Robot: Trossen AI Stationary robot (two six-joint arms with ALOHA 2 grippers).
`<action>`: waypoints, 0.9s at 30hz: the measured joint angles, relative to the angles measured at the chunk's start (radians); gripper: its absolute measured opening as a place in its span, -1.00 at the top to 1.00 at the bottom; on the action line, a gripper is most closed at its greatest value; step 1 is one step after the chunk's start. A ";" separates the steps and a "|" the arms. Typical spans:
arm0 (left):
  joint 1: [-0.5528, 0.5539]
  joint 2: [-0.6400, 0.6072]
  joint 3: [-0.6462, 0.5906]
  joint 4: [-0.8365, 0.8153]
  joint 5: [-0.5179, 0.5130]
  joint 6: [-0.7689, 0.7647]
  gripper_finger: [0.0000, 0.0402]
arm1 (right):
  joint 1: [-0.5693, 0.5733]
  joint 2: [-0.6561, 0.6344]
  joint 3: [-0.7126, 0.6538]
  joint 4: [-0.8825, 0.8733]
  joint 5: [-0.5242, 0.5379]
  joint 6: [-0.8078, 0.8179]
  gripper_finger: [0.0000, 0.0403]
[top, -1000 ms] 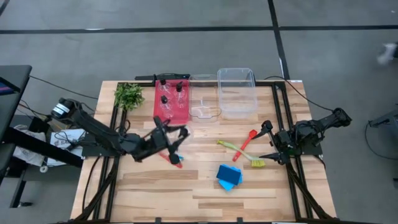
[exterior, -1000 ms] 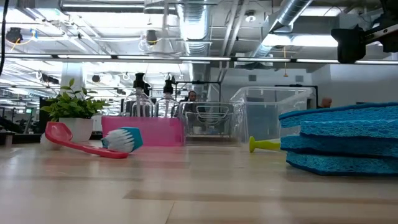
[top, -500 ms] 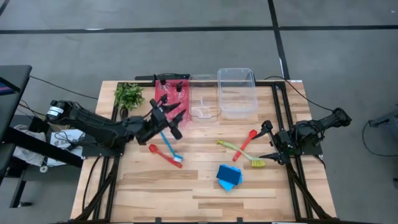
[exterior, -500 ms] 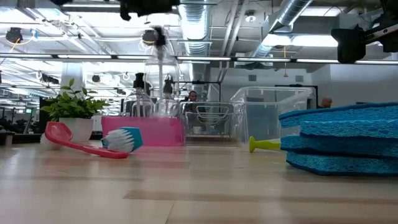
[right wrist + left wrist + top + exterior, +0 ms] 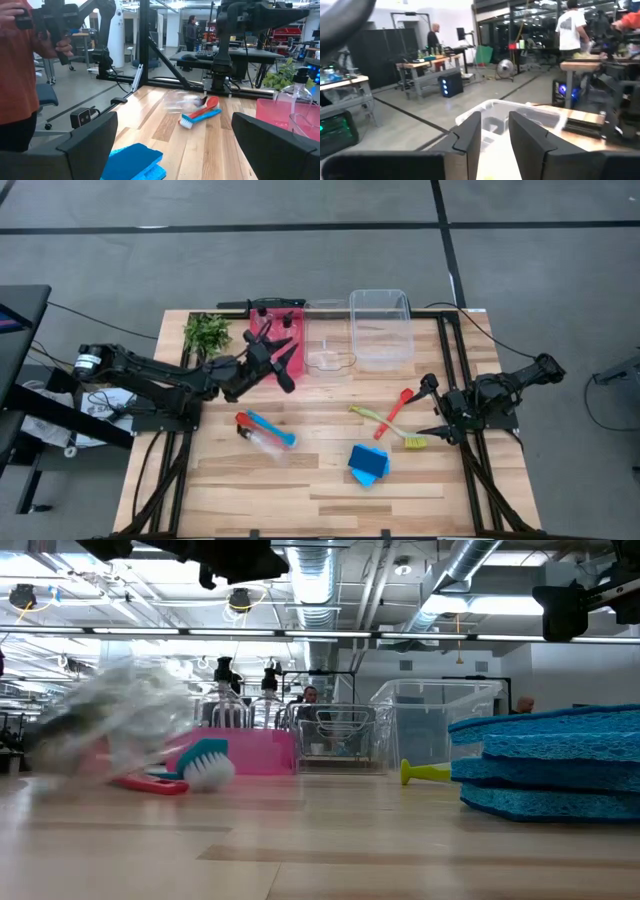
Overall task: Pick & Place Kitchen Sink Supplies
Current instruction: Put the spray bottle into the pink bin
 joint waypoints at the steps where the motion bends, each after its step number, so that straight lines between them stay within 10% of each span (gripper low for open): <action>1: -0.011 0.000 0.000 -0.005 -0.001 0.000 0.51 | 0.000 0.000 0.000 0.000 0.000 0.000 -0.92; 9: -0.171 -0.017 0.000 -0.169 -0.026 -0.027 0.47 | 0.000 0.000 0.000 0.000 0.000 0.000 -0.92; 27: -0.526 -0.133 0.002 -0.746 -0.135 -0.602 0.11 | 0.000 0.000 0.000 0.000 0.000 0.000 -0.92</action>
